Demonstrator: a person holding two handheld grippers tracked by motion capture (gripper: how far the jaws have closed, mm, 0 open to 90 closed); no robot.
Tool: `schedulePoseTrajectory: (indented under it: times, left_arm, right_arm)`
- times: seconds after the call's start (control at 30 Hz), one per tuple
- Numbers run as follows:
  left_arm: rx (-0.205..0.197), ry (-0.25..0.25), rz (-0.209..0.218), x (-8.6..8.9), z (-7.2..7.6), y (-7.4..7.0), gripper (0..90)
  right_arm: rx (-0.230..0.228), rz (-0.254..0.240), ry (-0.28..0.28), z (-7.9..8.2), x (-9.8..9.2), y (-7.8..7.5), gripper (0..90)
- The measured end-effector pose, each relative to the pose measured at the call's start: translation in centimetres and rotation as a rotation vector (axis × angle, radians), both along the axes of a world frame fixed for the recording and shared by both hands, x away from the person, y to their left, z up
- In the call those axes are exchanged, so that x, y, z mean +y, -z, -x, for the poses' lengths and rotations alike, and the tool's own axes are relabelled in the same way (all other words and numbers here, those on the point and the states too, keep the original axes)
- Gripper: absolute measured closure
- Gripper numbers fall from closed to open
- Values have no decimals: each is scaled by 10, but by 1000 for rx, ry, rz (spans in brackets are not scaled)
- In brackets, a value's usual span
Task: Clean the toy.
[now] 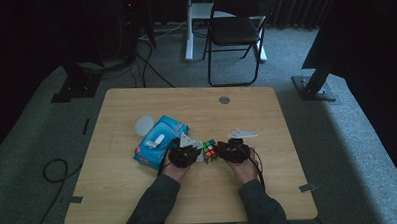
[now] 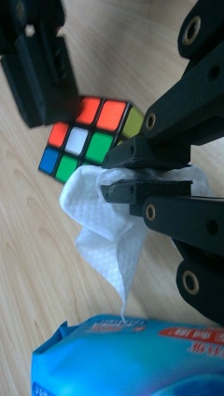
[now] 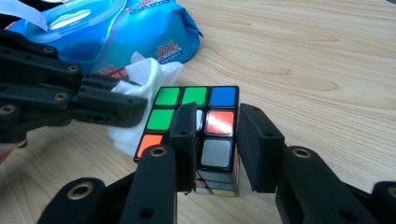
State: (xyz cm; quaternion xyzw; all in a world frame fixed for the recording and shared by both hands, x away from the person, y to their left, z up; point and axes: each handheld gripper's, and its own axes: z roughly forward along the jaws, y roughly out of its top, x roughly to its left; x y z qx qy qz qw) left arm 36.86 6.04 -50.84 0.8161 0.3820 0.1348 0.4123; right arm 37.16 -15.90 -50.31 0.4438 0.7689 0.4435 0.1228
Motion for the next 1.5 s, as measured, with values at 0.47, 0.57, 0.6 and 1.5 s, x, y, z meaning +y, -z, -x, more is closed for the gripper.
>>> schedulePoseTrajectory:
  times: [0.47, 0.57, 0.6, 1.5]
  left_arm:
    - [-2, 75, 2, -15, 31, 2, 841]
    - [-5, 77, 2, -14, 30, 2, 841]
    - [-9, 76, -3, -14, 30, 2, 841]
    - [-5, 81, 39, -13, 33, -1, 841]
  right_arm:
    - [-2, -10, 9, 1, 0, 1, 685]
    - [-2, -10, 10, 1, 0, 1, 685]
    - [-3, -10, 10, 1, 0, 1, 685]
    - [-10, -13, 23, 2, 0, 2, 694]
